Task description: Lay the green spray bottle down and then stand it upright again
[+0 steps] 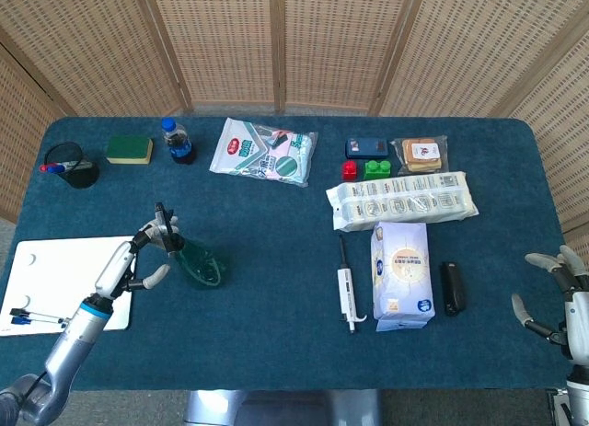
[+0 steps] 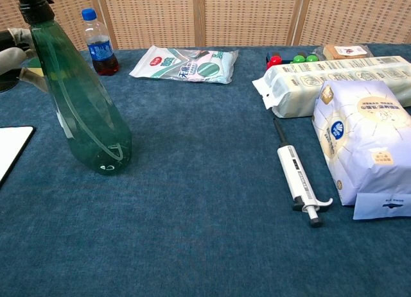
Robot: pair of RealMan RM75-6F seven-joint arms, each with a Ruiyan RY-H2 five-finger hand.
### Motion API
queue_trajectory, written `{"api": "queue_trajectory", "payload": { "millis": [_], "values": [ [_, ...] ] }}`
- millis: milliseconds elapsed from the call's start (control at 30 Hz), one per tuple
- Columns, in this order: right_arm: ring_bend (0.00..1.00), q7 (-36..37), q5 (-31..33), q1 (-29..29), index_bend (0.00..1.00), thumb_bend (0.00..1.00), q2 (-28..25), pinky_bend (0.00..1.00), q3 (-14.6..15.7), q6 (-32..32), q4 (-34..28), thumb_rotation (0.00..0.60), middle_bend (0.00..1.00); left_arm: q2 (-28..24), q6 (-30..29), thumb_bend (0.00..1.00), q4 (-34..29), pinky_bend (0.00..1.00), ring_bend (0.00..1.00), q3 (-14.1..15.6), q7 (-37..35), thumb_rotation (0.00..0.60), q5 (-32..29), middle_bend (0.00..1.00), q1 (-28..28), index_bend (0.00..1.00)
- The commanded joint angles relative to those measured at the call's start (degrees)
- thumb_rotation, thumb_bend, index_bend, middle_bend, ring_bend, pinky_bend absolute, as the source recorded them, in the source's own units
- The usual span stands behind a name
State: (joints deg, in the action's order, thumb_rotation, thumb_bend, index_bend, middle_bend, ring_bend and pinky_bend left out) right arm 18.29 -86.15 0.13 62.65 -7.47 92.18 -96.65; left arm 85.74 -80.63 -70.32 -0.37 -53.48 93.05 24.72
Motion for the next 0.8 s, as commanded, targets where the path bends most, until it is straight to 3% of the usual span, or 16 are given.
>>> {"api": "queue_trajectory", "payload": {
  "millis": [33,333,500,667,800],
  "values": [
    [0.08,-0.08,-0.04,0.1,0.26,0.39,-0.01,0.18,0.01,-0.13,-0.03,0.6,0.3,-0.3,-0.24,0.34,-0.01,0.37,0.13,0.15,-0.07,0.273,-0.02,0.16,-0.31,0.23],
    [0.08,-0.44,-0.14,0.44,0.26,0.39,-0.04,0.18,0.04,-0.56,-0.25,0.6,0.3,-2.73,-2.23,0.34,-1.32,0.37,0.13,0.56,-0.19,0.258,-0.49,0.16,-2.41,0.23],
    [0.08,-1.62,0.04,0.88,0.27,0.39,-0.68,0.18,0.08,-1.48,-0.68,0.6,0.3,-5.93,-5.55,0.35,-4.35,0.41,0.21,-0.2,3.12,0.276,-2.3,0.27,-5.44,0.35],
    [0.08,-3.87,0.58,1.72,0.28,0.39,-1.57,0.18,0.12,-3.28,-1.51,0.6,0.3,-10.67,-7.14,0.35,-8.76,0.45,0.29,0.23,7.66,0.377,-3.64,0.38,-8.32,0.42],
    [0.08,-6.79,1.68,2.43,0.28,0.39,-2.46,0.18,0.14,-5.1,-2.4,0.6,0.3,-16.18,-6.73,0.35,-13.25,0.46,0.3,1.62,14.64,0.385,-4.28,0.39,-10.27,0.42]
  ]
}}
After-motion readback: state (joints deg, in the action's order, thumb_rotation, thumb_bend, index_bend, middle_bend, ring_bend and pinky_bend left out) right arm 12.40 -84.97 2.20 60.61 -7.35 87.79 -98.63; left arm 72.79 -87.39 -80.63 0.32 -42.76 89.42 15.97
